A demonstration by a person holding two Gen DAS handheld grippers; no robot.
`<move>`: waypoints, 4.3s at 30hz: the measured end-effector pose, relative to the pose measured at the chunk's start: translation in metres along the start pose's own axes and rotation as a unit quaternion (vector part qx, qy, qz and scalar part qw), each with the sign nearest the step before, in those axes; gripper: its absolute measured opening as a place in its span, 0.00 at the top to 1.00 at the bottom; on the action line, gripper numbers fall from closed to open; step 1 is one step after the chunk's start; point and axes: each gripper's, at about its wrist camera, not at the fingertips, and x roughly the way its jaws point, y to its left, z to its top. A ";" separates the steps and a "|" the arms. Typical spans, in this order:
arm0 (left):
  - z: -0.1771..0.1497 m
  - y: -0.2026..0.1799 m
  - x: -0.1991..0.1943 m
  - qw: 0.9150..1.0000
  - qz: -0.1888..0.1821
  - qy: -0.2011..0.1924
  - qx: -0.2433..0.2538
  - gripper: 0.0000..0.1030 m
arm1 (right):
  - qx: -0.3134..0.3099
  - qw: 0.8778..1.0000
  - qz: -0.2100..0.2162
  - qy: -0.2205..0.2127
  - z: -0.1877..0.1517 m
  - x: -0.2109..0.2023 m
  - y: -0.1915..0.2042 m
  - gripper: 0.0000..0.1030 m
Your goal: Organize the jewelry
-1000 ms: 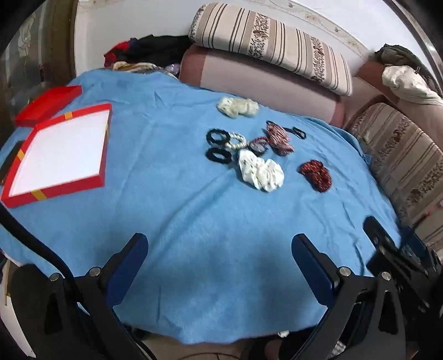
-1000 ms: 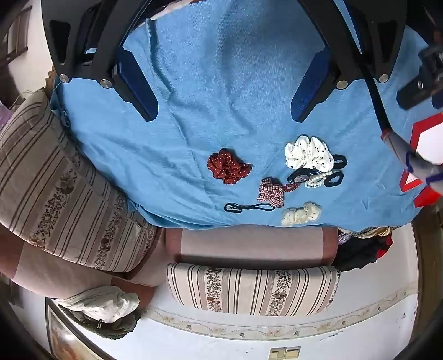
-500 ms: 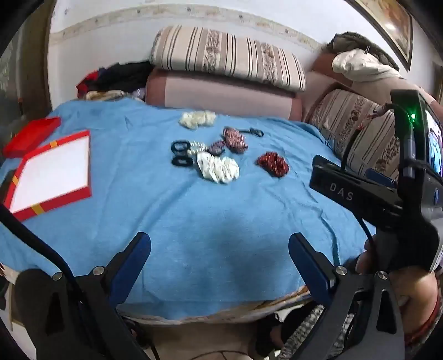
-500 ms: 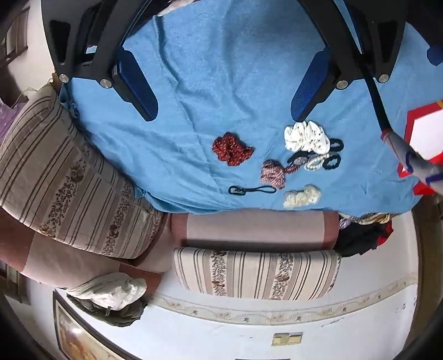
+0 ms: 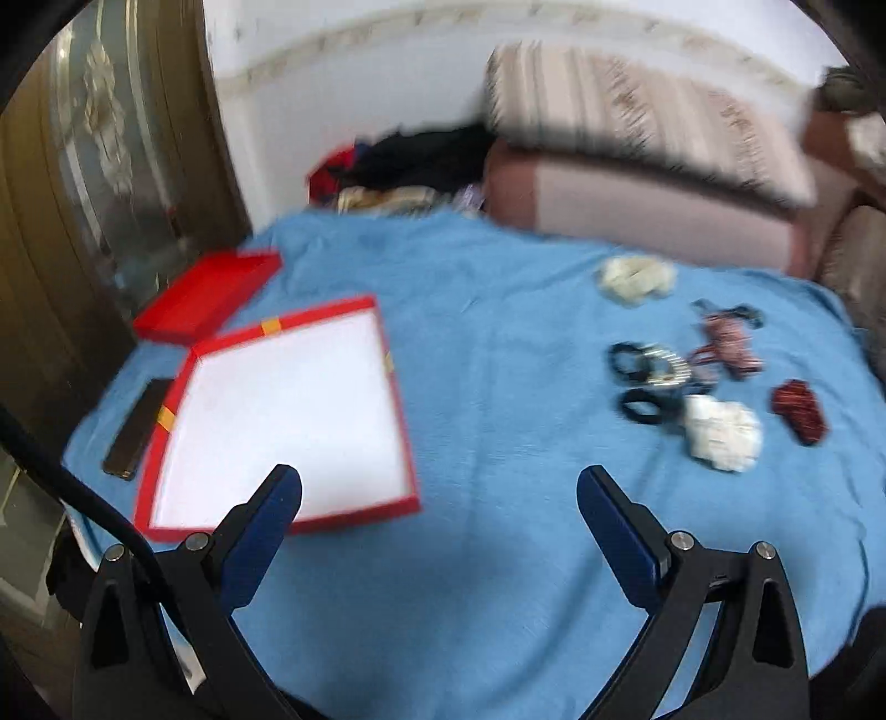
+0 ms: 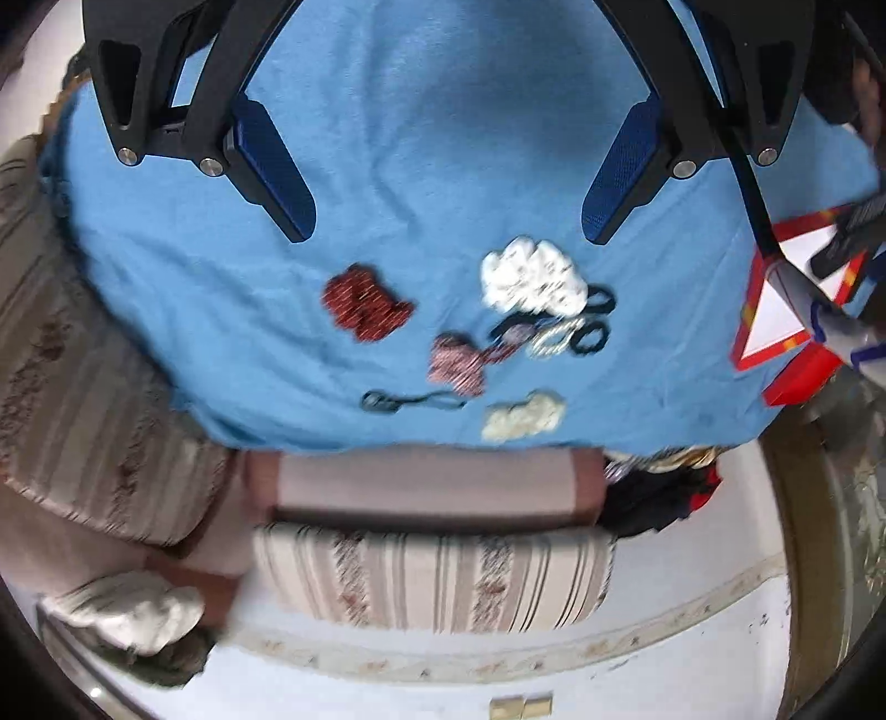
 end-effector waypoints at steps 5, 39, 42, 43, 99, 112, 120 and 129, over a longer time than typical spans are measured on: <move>0.017 0.013 0.071 0.998 0.015 0.056 -0.014 0.07 | -0.003 1.000 -0.008 0.010 -0.003 0.018 -0.008 0.04; 0.017 -0.073 -0.063 0.998 -0.038 -0.051 0.029 0.26 | 0.039 0.996 -0.028 -0.076 0.059 -0.005 -0.079 0.04; 0.007 -0.094 -0.049 0.996 -0.064 -0.030 0.047 0.26 | 0.081 0.996 -0.006 -0.029 0.039 0.018 -0.097 0.06; 0.001 -0.100 -0.043 0.996 -0.071 -0.020 0.047 0.26 | 0.092 0.996 -0.001 -0.012 0.029 0.027 -0.102 0.11; 0.014 -0.216 0.081 0.965 -0.208 0.106 0.116 0.26 | 0.045 0.997 -0.005 0.067 0.031 0.143 -0.123 0.26; 0.004 -0.254 0.116 0.955 -0.214 0.163 0.124 0.92 | 0.047 0.991 0.005 0.129 0.032 0.200 -0.120 0.80; 0.016 -0.183 0.062 0.961 -0.235 0.128 0.065 0.92 | 0.029 0.995 0.034 0.091 0.043 0.144 -0.094 0.86; 0.018 -0.041 0.022 0.986 -0.149 0.070 -0.020 0.92 | -0.048 0.992 0.100 0.067 0.066 0.095 0.001 0.87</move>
